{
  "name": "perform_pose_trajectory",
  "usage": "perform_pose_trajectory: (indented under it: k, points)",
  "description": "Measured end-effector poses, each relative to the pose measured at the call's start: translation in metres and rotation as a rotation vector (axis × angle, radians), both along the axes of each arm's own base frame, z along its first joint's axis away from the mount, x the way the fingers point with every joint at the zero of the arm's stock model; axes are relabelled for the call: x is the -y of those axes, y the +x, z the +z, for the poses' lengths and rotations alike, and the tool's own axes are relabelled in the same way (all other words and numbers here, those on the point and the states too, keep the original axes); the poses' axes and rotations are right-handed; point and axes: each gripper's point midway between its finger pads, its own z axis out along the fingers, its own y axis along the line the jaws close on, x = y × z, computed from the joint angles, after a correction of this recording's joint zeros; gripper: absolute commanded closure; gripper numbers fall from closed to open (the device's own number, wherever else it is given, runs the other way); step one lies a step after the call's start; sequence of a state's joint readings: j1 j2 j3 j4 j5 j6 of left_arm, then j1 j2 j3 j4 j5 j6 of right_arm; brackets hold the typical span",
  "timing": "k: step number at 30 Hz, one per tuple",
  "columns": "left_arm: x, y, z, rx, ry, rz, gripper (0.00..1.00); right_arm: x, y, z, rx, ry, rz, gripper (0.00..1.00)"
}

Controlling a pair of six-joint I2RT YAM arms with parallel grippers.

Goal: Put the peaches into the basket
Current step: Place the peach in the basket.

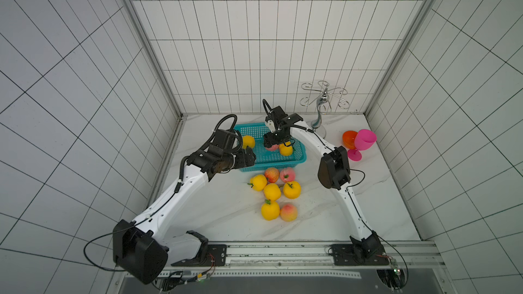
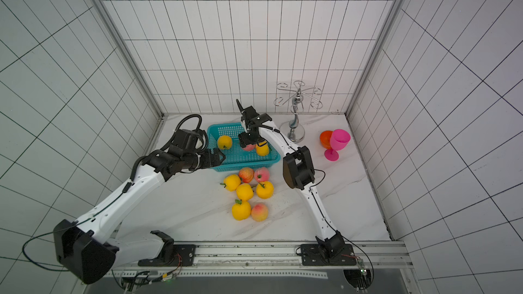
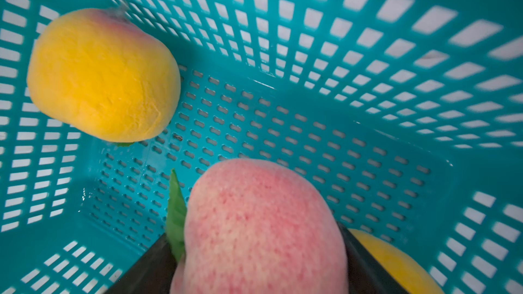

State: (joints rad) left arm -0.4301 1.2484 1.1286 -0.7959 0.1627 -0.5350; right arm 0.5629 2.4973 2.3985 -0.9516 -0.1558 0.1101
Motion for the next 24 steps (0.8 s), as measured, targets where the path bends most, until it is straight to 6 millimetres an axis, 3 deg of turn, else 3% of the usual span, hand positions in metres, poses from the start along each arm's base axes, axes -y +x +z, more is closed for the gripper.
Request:
perform_pose_trajectory:
  k: [24]
  points:
    - [0.0021,0.0006,-0.0087,-0.038,-0.007,0.01,0.02,-0.0019,0.003,-0.0078,-0.002,-0.003,0.004,0.1]
